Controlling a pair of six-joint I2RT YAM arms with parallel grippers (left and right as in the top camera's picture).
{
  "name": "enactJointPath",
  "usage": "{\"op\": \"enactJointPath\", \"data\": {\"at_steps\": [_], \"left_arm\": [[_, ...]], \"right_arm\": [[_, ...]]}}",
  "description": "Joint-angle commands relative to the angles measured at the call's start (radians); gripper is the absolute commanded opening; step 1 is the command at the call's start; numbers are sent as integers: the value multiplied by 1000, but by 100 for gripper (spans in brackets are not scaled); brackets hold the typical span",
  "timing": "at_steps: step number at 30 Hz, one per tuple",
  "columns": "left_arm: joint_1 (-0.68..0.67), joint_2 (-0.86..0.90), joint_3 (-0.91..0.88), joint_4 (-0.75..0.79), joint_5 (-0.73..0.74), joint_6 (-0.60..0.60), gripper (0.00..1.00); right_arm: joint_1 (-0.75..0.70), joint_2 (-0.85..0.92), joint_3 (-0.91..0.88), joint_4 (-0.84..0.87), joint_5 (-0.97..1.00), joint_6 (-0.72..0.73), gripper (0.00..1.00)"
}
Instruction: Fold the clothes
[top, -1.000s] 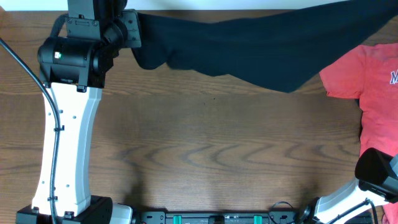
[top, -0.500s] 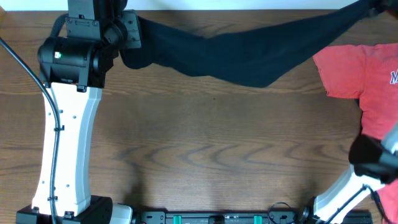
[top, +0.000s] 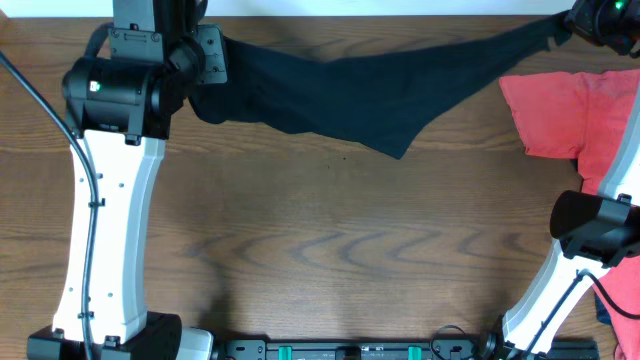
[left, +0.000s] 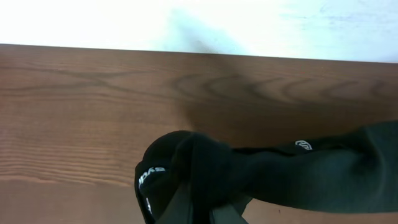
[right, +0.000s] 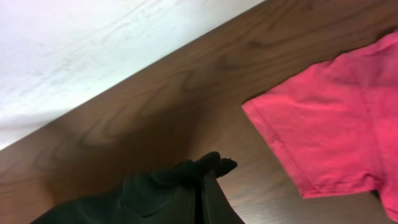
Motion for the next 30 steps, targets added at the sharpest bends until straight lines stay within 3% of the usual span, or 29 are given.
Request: {"op": "enactJointPath", "data": {"at_steps": [1,9,24,30], "left_arm": [[10,10,7,3,-24,13,6],[10,67,1,-14,-14,12,6],[10,447,0,0,42,8,6],[10,481,1,4,61,5,6]], "right_arm": [[7,-20,13,-2,41,-54,1],[19,2,13,-8,43,-64,1],[131,203,12,22,49,-72,1],[143,237,12,82,76,-71,1]]}}
